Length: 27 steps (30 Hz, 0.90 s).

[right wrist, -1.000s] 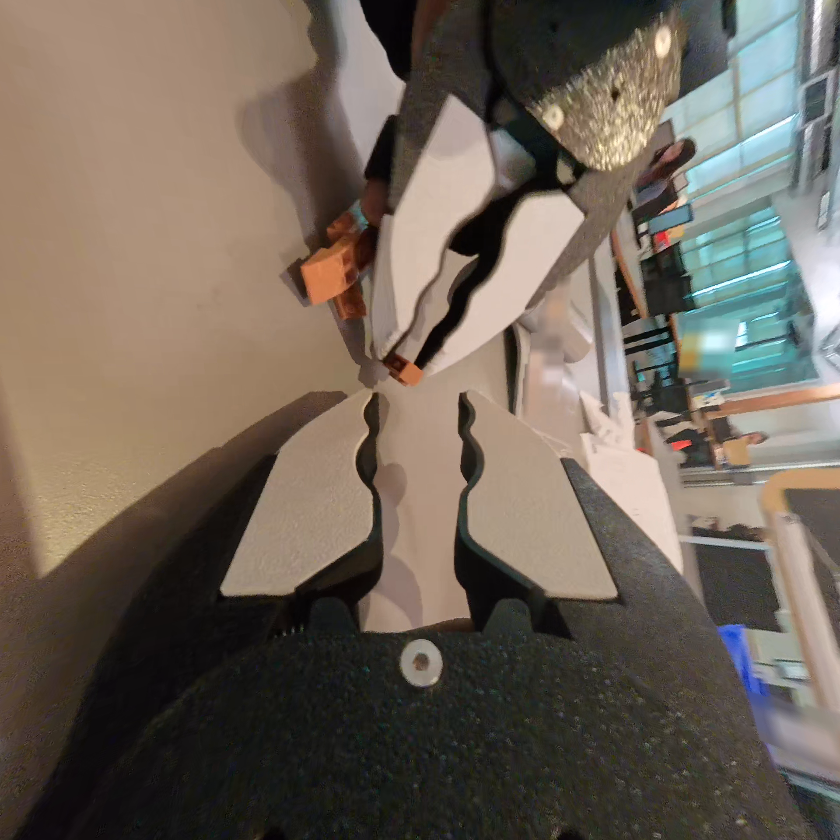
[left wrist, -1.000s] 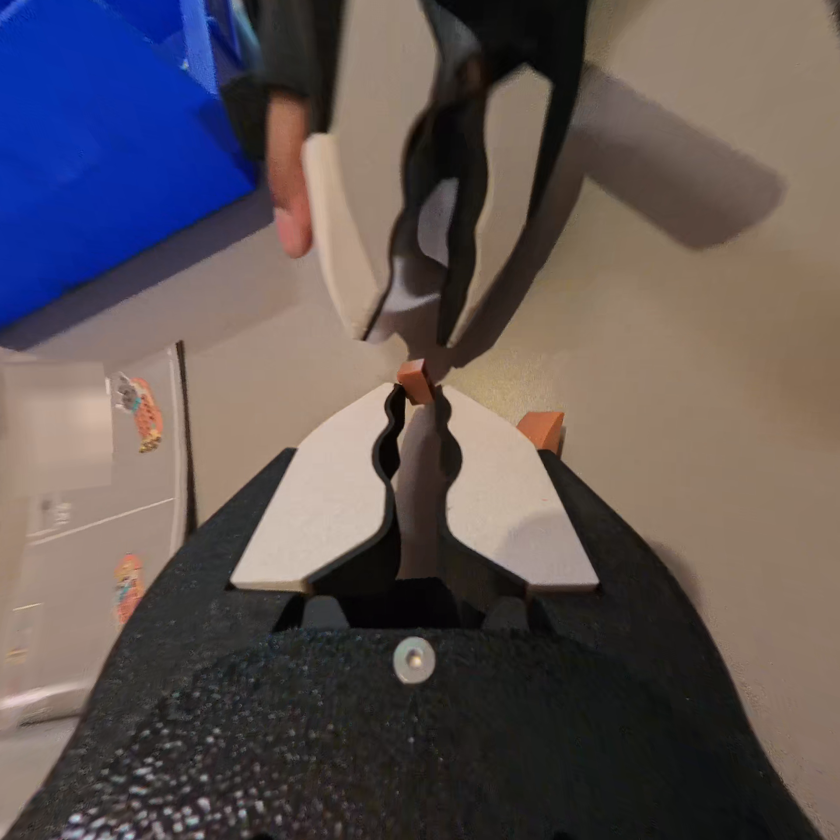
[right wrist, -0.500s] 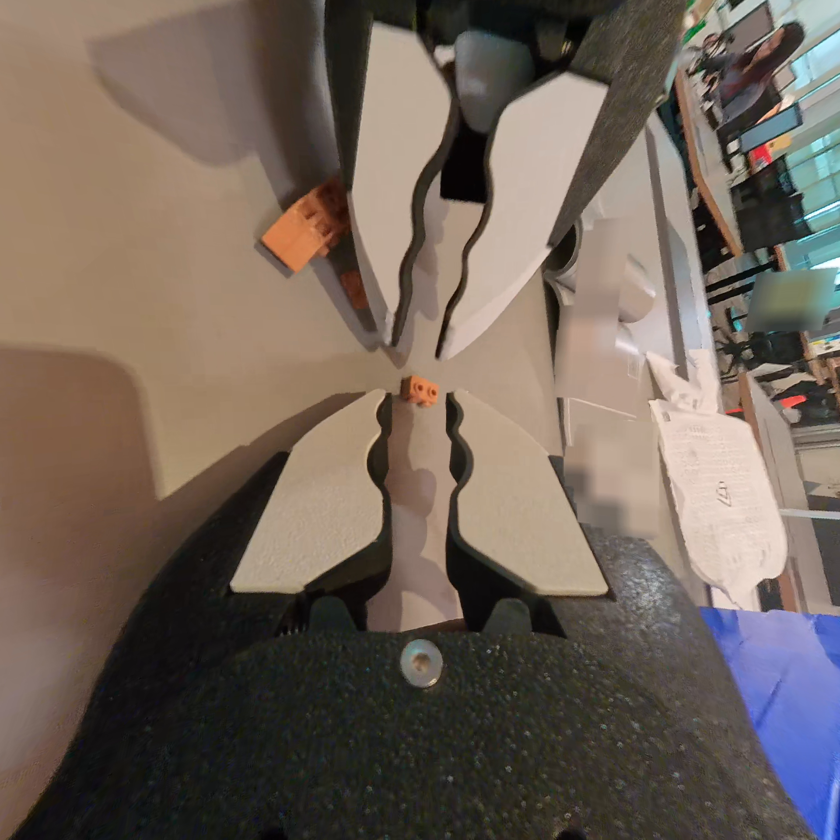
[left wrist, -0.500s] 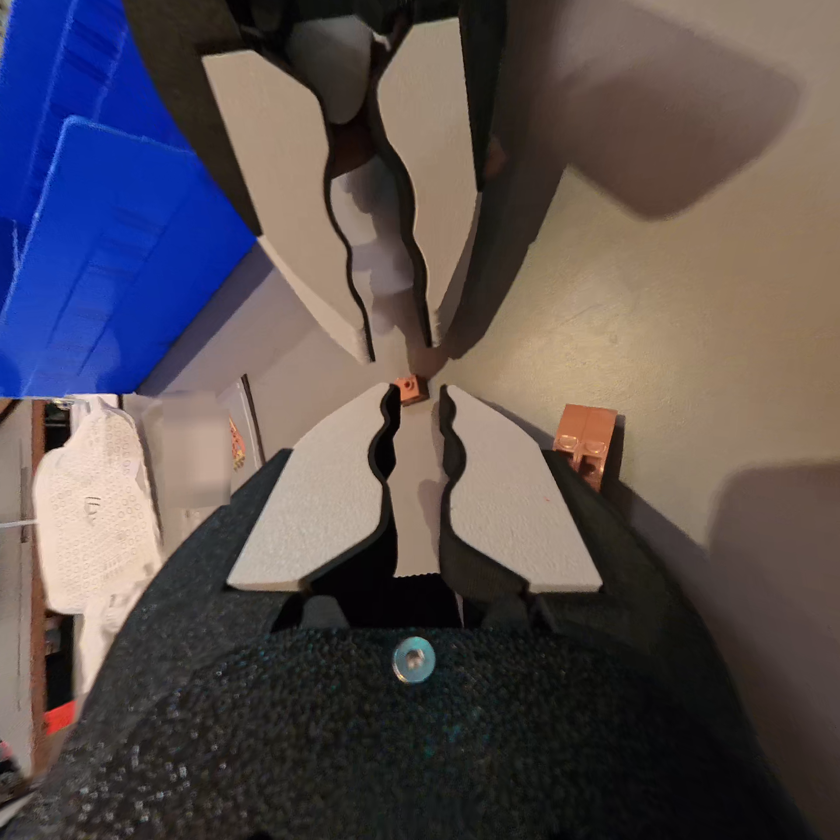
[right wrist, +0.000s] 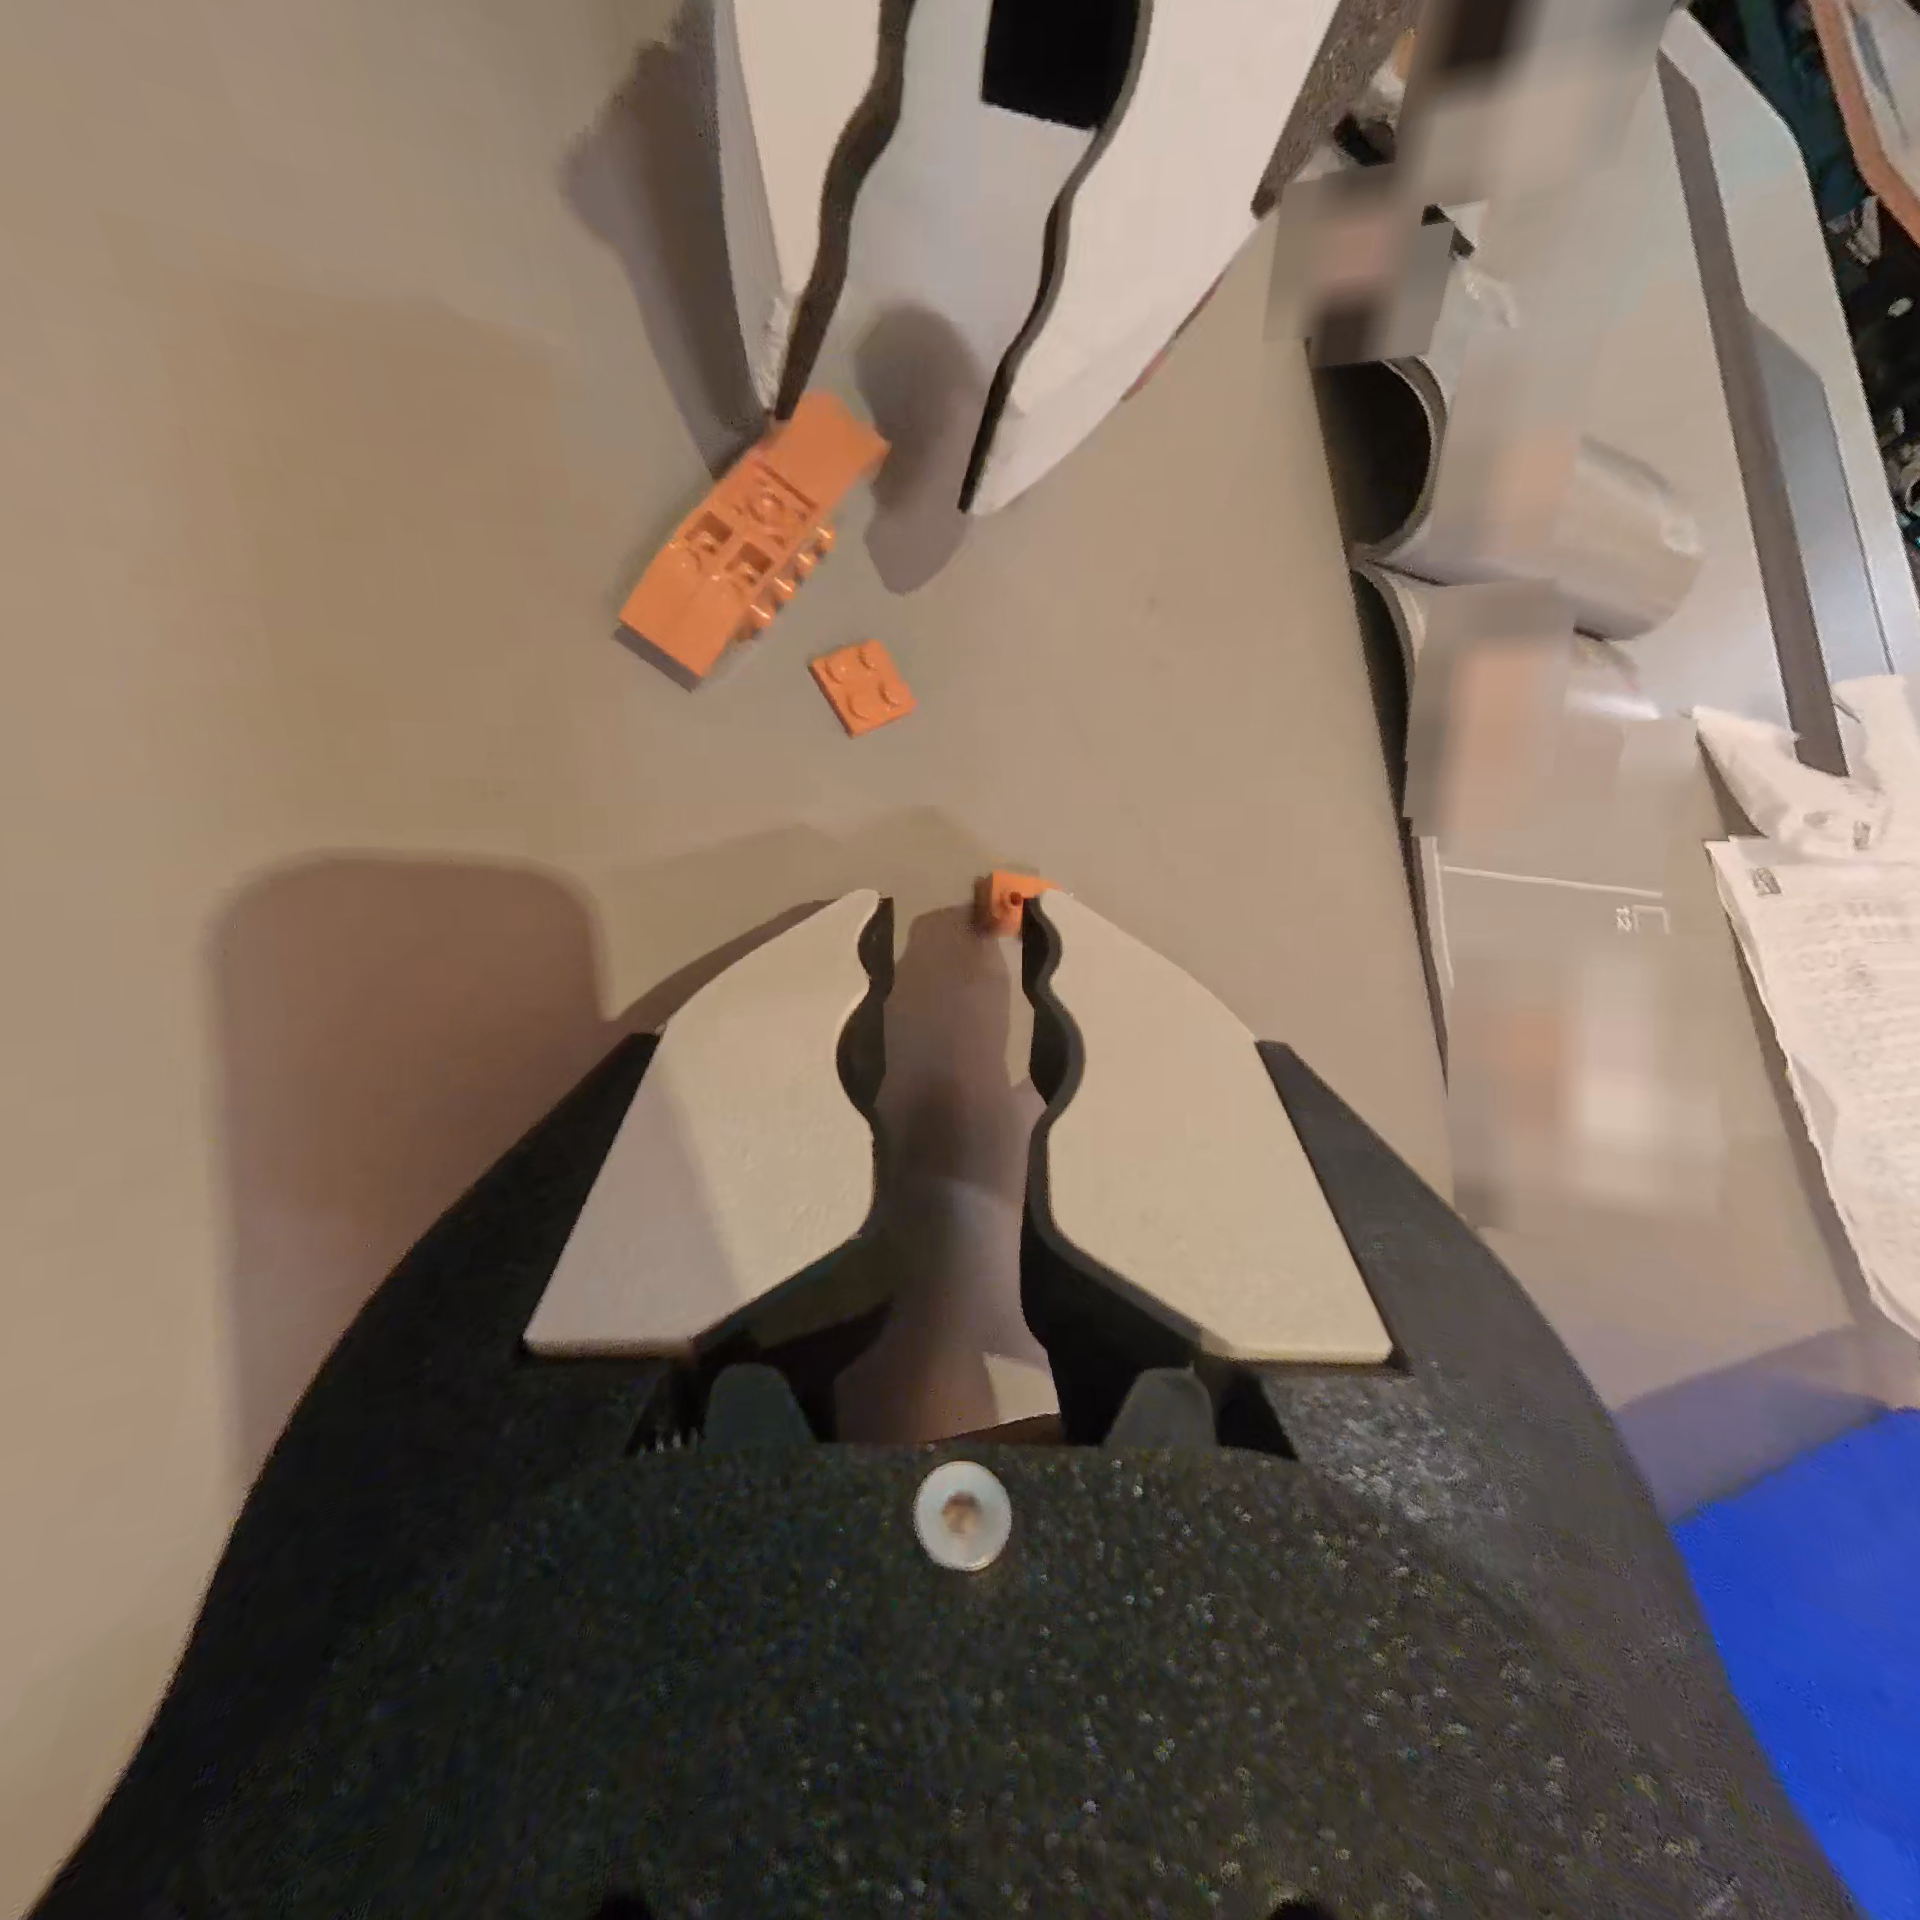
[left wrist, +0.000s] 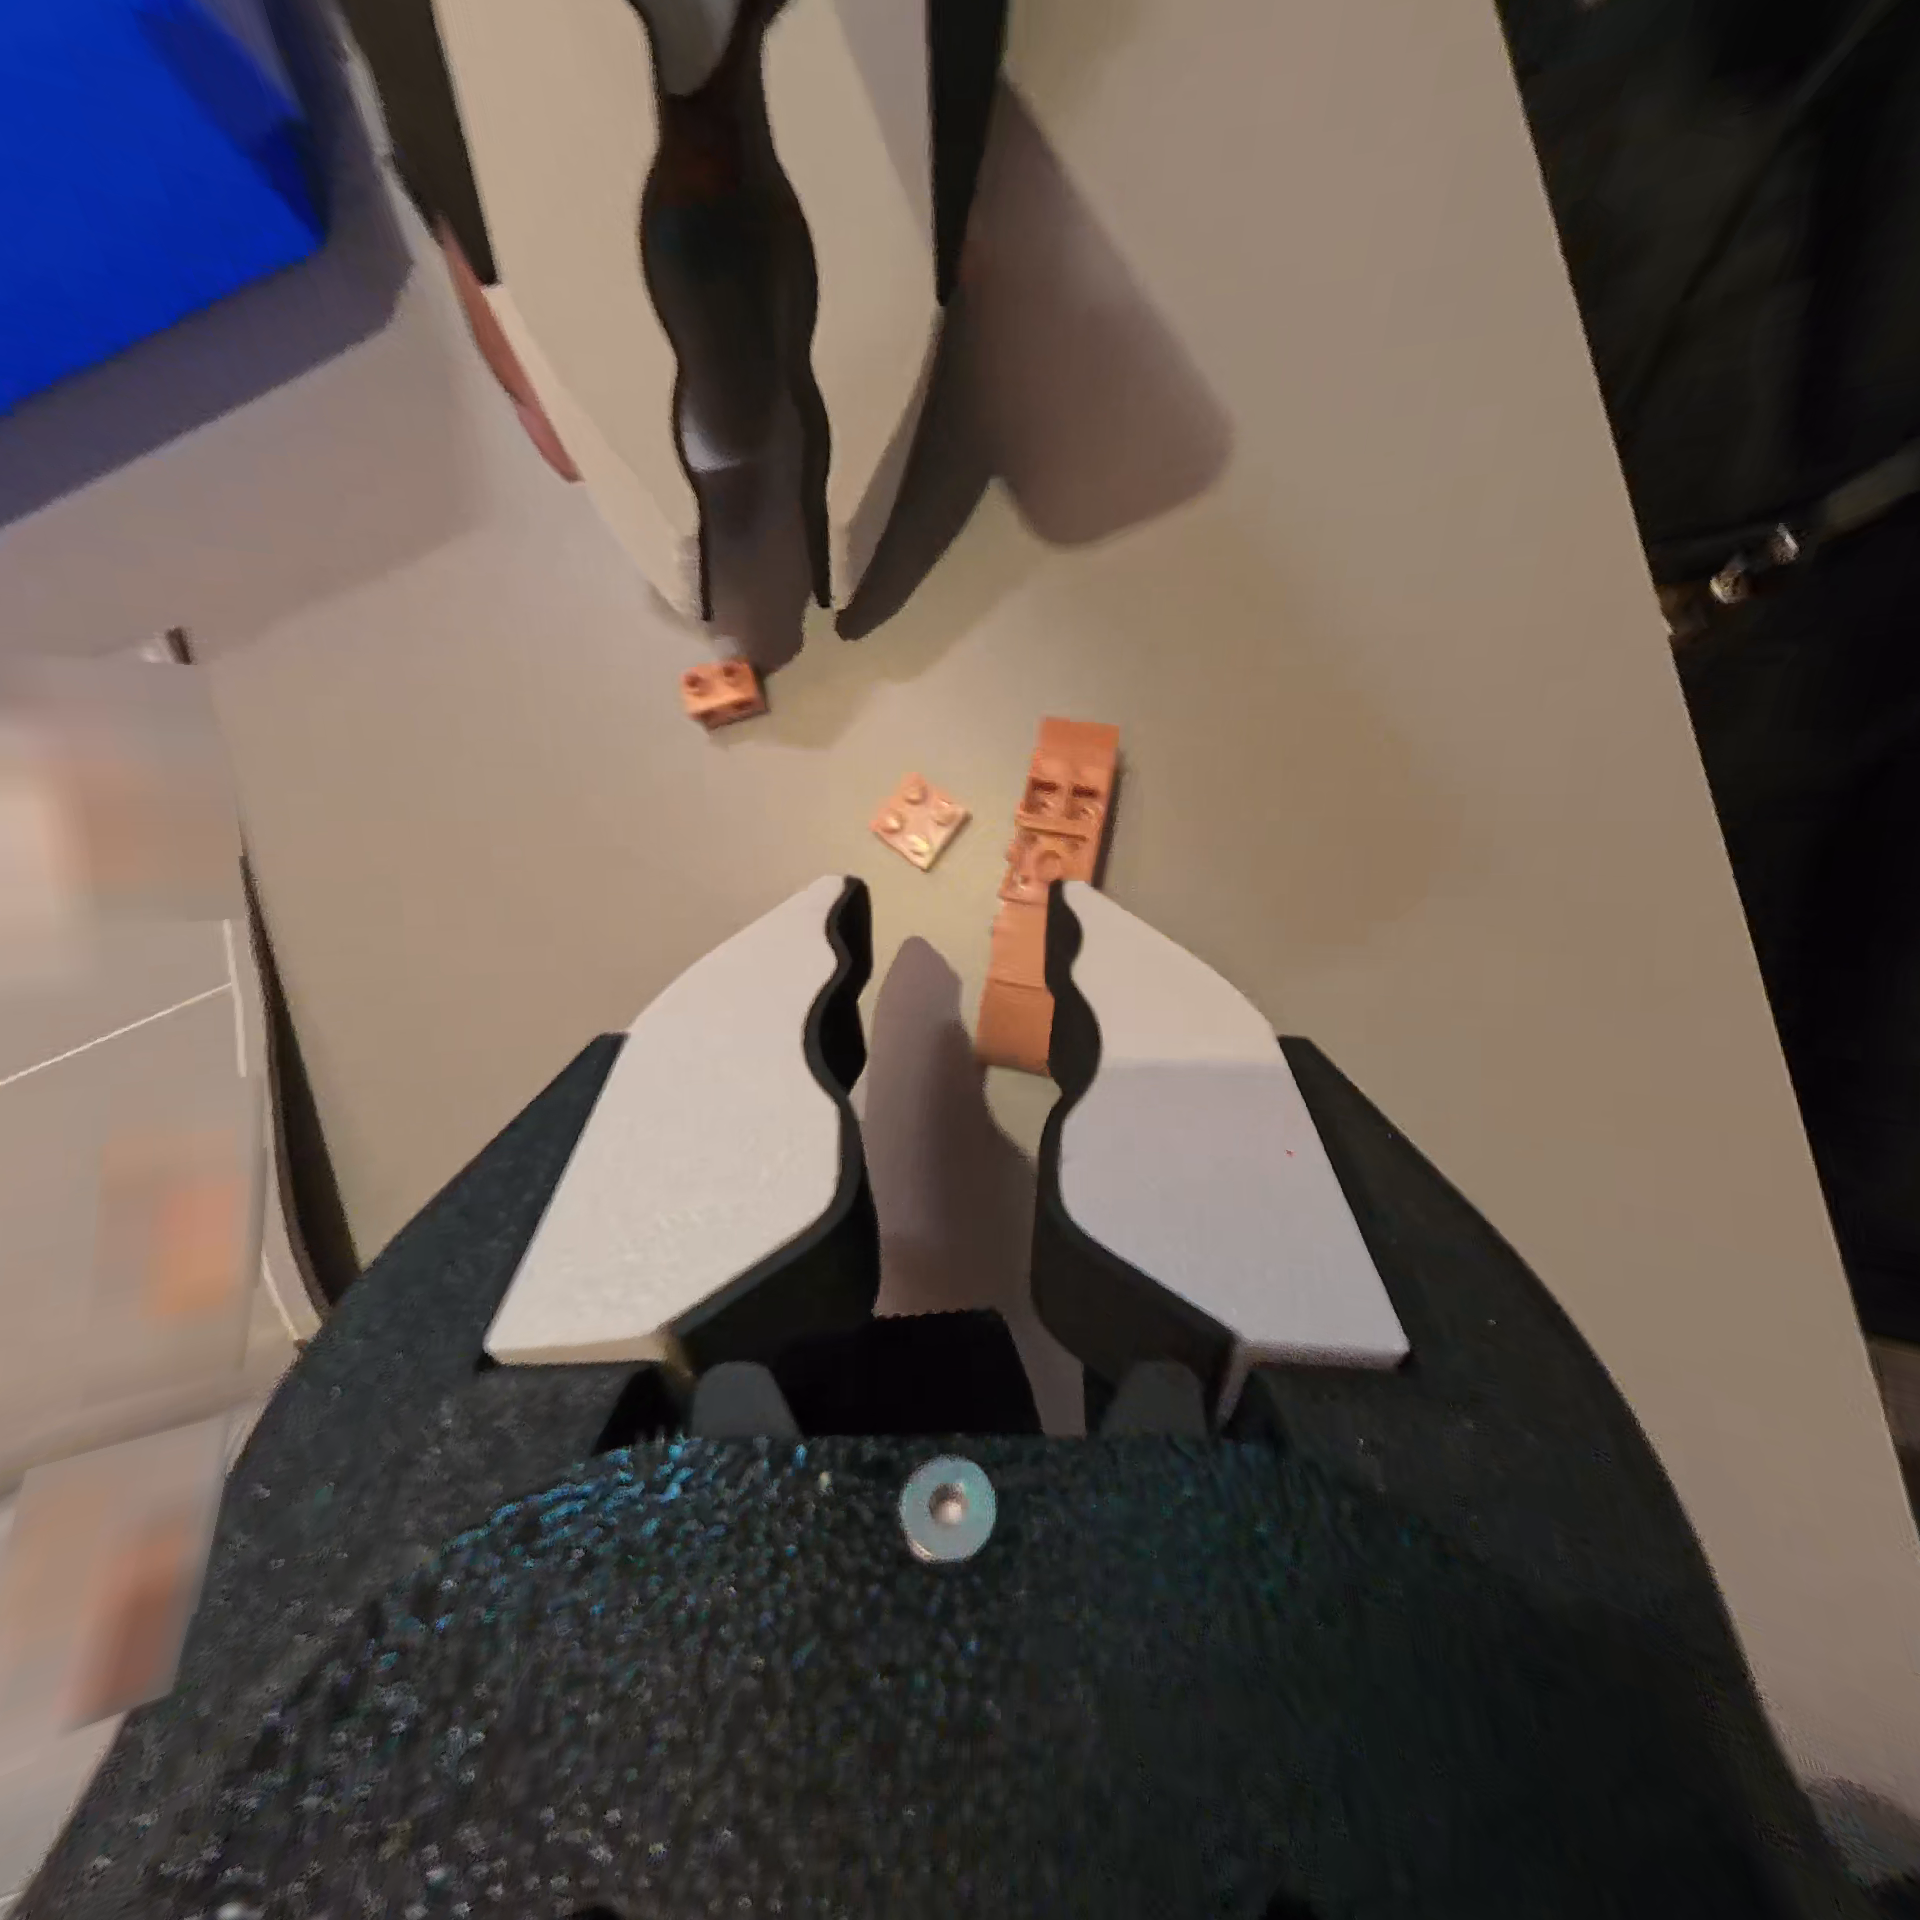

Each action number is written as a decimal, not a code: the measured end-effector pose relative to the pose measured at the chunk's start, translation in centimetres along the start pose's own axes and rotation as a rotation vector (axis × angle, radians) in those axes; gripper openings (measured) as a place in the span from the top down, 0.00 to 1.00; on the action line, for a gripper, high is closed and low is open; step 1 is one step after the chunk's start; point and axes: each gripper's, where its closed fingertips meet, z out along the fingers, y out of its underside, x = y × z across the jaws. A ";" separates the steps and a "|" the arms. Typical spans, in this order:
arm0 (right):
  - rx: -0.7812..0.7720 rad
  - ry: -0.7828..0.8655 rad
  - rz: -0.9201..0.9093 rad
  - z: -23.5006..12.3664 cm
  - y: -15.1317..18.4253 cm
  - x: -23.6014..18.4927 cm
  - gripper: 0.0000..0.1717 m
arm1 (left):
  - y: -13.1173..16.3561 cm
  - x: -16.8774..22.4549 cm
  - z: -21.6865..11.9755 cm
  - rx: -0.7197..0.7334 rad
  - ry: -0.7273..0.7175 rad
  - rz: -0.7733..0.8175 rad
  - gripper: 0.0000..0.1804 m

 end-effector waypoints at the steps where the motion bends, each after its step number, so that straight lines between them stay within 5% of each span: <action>1: 0.006 -0.014 -0.012 0.1 -0.3 -0.4 0.86 | 0.2 0.5 0.0 -0.012 0.016 0.030 0.83; 8: 0.026 -0.069 -0.079 0.7 -2.1 -2.6 0.87 | 1.8 1.4 1.6 -0.108 0.031 0.158 0.88; 14: 0.032 -0.127 -0.031 0.5 -2.4 -3.5 0.86 | 0.6 0.1 1.7 -0.040 -0.085 0.302 0.89; 22: 0.150 -0.260 0.375 -0.8 -3.5 -2.6 0.80 | -2.1 -1.7 1.0 0.120 -0.327 0.537 0.89; 27: 0.160 -0.240 0.577 -0.7 -3.5 -1.2 0.86 | -2.2 -3.4 1.3 0.075 -0.479 0.634 0.89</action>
